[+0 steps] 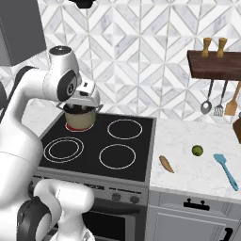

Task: Put the lime and sweet potato in the pot. Retrieve the spatula and lightly stir the vegetables in the pot.

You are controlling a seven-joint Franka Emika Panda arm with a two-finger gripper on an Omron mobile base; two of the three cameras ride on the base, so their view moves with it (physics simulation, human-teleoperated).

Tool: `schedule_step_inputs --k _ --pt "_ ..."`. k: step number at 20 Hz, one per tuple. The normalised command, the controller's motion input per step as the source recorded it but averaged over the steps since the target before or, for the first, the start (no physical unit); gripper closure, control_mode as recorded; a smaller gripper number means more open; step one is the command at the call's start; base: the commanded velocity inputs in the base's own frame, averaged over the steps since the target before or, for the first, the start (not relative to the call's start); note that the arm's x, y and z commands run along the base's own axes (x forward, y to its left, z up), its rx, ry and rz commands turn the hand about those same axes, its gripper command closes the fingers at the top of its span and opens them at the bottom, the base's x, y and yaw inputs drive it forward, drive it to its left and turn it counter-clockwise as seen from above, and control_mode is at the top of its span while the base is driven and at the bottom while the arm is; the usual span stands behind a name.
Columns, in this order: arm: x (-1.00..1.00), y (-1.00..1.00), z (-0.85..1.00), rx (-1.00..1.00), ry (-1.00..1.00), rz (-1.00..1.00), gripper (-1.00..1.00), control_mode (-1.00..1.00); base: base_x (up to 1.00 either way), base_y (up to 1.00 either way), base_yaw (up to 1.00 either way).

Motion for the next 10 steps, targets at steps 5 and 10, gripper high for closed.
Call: schedule_step_inputs --k 5,10 --pt "0.00 -0.15 -0.03 -0.01 0.00 0.00 -1.00 -1.00 0.00 0.00 0.00" --pt "0.05 -0.86 -0.37 -0.02 0.08 0.00 -1.00 -1.00 0.00 0.00 0.00"
